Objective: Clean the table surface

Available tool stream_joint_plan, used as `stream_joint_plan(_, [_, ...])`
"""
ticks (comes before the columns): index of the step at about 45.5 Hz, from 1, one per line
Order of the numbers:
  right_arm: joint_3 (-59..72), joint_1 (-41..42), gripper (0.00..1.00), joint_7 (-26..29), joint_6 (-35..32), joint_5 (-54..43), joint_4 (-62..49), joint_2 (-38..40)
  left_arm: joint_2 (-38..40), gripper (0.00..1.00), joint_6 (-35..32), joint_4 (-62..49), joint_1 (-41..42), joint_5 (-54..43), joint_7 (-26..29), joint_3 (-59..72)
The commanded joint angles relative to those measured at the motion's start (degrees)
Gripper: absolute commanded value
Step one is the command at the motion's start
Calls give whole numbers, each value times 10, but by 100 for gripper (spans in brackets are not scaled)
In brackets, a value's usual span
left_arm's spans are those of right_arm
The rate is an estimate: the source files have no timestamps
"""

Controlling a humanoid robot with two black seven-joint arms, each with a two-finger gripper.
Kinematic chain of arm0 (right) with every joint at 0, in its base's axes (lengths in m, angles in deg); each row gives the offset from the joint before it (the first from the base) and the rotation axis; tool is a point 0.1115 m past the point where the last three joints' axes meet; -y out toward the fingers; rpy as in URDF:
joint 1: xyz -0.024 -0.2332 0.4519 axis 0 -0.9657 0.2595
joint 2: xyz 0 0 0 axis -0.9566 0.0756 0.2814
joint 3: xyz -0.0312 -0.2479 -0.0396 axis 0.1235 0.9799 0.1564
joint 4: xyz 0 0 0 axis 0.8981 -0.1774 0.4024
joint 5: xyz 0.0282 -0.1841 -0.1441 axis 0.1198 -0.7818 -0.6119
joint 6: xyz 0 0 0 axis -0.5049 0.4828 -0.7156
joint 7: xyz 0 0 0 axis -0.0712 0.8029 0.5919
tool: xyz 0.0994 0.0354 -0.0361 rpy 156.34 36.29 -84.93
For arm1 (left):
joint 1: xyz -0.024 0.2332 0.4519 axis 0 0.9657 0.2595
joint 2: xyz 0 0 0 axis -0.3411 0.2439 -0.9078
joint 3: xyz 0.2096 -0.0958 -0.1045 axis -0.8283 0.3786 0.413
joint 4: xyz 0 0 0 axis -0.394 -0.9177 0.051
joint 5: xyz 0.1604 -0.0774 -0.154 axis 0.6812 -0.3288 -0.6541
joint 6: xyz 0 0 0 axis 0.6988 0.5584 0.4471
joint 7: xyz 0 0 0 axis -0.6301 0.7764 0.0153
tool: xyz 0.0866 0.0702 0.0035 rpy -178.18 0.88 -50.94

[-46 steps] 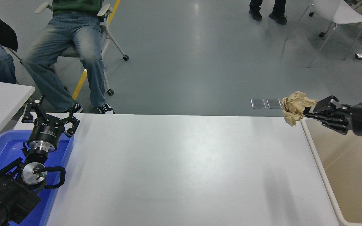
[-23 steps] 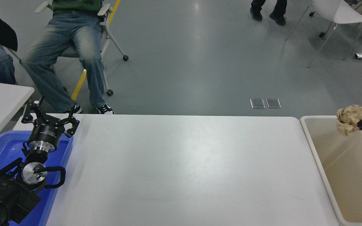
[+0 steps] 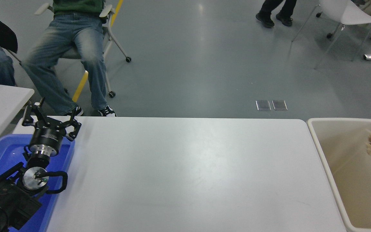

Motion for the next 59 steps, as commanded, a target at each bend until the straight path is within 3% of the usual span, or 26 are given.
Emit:
stream_joint_plan(1, [107,-10,0,1,29,7,-261,-173,0,100,1,0,0,0,0,0])
stream_joint_plan(7, [149,-18,0,3,41,8,-334,-245,0,100,1,0,0,0,0,0])
stream_joint_plan(30, [254,-83,0,122,243,1,-330,-350,0,100,0,0,0,0,0,0])
stream_joint_plan(59, [272,-90,0,124,249,1,-332,-342,0,100,0,0,0,0,0,0])
